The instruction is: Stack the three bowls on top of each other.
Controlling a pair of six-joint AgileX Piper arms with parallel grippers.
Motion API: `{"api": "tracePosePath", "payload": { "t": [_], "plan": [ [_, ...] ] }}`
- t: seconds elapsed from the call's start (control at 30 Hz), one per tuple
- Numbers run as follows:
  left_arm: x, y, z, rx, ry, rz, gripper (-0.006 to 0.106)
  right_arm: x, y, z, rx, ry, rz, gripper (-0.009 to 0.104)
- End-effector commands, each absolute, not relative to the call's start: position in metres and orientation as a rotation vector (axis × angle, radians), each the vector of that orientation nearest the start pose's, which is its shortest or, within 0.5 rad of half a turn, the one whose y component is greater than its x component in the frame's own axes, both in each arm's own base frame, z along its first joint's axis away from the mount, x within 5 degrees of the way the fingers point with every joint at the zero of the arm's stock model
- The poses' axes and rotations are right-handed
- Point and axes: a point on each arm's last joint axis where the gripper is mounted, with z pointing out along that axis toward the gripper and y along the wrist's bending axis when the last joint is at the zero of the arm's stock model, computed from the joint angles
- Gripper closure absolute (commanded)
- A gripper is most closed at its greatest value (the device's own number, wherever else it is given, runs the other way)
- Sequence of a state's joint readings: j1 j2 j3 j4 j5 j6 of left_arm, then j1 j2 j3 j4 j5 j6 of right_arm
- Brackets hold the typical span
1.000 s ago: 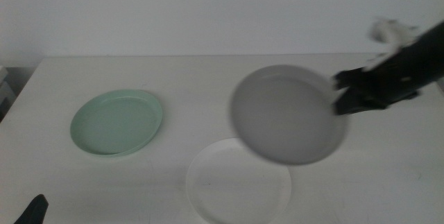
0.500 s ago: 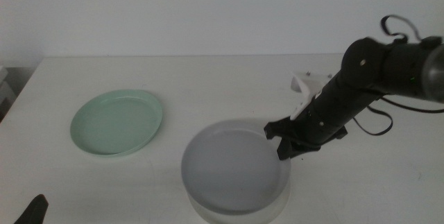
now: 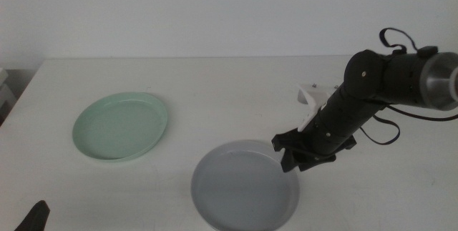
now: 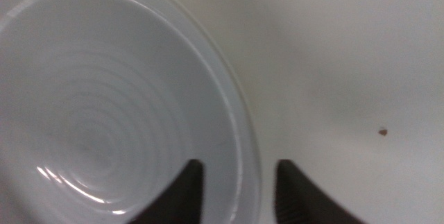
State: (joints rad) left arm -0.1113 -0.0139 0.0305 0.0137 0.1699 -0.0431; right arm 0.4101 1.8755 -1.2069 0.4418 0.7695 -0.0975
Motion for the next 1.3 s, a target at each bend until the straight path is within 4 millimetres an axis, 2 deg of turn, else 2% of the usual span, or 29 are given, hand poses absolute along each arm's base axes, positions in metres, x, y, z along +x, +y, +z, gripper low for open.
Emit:
{"api": "tracePosePath", "payload": {
  "t": [0.0, 0.1, 0.17, 0.33, 0.43, 0.53, 0.67, 0.83, 0.9, 1.03, 1.27],
  "plan": [
    [0.055, -0.006, 0.198, 0.051, 1.573, -0.122, -0.004, 0.323, 0.171, 0.220, -0.313, 2.788, 0.612, 0.053],
    [0.055, -0.006, 0.198, 0.051, 1.573, -0.122, -0.004, 0.313, 0.165, 0.256, -0.353, 2.687, 0.628, 0.041],
    [0.055, -0.006, 0.198, 0.051, 1.573, -0.122, -0.004, 0.300, 0.157, 0.286, -0.434, 2.596, 0.616, 0.039],
    [0.055, -0.006, 0.198, 0.051, 1.573, -0.122, -0.004, 0.246, 0.130, 0.363, -0.579, 2.371, 0.541, 0.039],
    [0.055, -0.006, 0.198, 0.051, 1.573, -0.122, -0.004, 0.216, 0.114, 0.392, -0.592, 2.270, 0.495, 0.039],
    [0.055, -0.006, 0.198, 0.051, 1.573, -0.122, -0.004, 0.186, 0.102, 0.413, -0.606, 2.207, 0.490, 0.039],
    [0.055, -0.006, 0.198, 0.051, 1.573, -0.122, -0.004, 0.145, 0.084, 0.427, -0.622, 2.137, 0.472, 0.039],
    [0.055, -0.006, 0.198, 0.051, 1.573, -0.122, -0.004, 0.095, 0.063, 0.425, -0.607, 2.028, 0.464, 0.039],
    [0.055, -0.006, 0.198, 0.051, 1.573, -0.122, -0.004, 0.083, 0.058, 0.424, -0.601, 1.999, 0.463, 0.039],
    [0.055, -0.006, 0.198, 0.051, 1.573, -0.122, -0.004, 0.074, 0.052, 0.423, -0.564, 1.971, 0.450, 0.039],
    [0.055, -0.006, 0.198, 0.051, 1.573, -0.122, -0.004, 0.075, 0.052, 0.423, -0.551, 1.964, 0.445, 0.039]
  ]
}}
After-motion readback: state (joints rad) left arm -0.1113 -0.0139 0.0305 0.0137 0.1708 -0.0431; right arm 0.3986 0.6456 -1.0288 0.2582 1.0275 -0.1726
